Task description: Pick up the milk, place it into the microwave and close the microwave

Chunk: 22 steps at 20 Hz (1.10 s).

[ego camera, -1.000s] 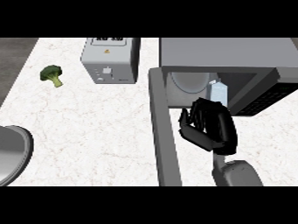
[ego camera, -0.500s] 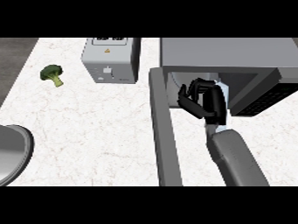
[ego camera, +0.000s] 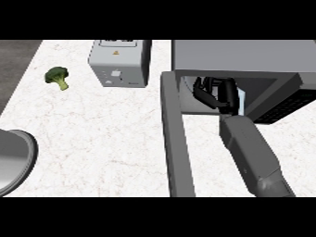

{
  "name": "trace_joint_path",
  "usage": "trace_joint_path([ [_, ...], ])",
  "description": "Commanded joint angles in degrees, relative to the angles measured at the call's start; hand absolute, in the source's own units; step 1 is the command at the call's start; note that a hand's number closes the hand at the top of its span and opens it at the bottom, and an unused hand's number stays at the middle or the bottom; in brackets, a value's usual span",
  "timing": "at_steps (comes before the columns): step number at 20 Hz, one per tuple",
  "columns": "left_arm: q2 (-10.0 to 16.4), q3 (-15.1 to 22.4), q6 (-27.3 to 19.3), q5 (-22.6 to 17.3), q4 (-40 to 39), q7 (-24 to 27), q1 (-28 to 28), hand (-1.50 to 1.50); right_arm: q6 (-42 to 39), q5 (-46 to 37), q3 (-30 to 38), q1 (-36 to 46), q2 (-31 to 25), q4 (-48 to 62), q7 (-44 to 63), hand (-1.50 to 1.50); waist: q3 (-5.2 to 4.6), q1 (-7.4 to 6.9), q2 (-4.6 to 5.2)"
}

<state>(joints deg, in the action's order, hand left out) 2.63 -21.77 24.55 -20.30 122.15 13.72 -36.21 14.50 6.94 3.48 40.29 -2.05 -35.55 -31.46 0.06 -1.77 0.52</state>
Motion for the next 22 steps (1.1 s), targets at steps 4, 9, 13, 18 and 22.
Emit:
trace_joint_path([
  [4,2.1,-2.7,2.0,-1.7,-2.8,0.1,2.4,-1.50,-0.2,-2.0,3.2,7.2,-2.6,13.3,-12.6,1.50,0.04,-0.93,0.39],
  [9,1.8,-2.2,3.5,0.6,-7.8,2.8,5.1,-1.50,5.0,-3.4,4.4,12.5,-2.2,19.5,-14.9,1.50,0.01,-1.29,0.62],
  [13,0.8,-1.2,1.6,0.3,-5.6,-0.3,5.3,-1.50,13.6,-7.5,2.3,15.5,-2.3,23.0,-14.6,1.50,0.03,-2.13,1.01],
  [18,0.7,-1.8,3.4,-0.2,-5.9,1.3,4.0,-1.50,23.2,-12.0,-0.4,19.1,-3.1,25.8,-14.1,1.50,0.03,-3.20,1.14],
  [22,0.7,-0.5,2.9,0.9,-6.2,0.3,6.0,-1.50,29.3,-13.3,-0.5,22.5,-3.9,28.4,-10.0,1.50,0.03,-3.57,1.54],
])
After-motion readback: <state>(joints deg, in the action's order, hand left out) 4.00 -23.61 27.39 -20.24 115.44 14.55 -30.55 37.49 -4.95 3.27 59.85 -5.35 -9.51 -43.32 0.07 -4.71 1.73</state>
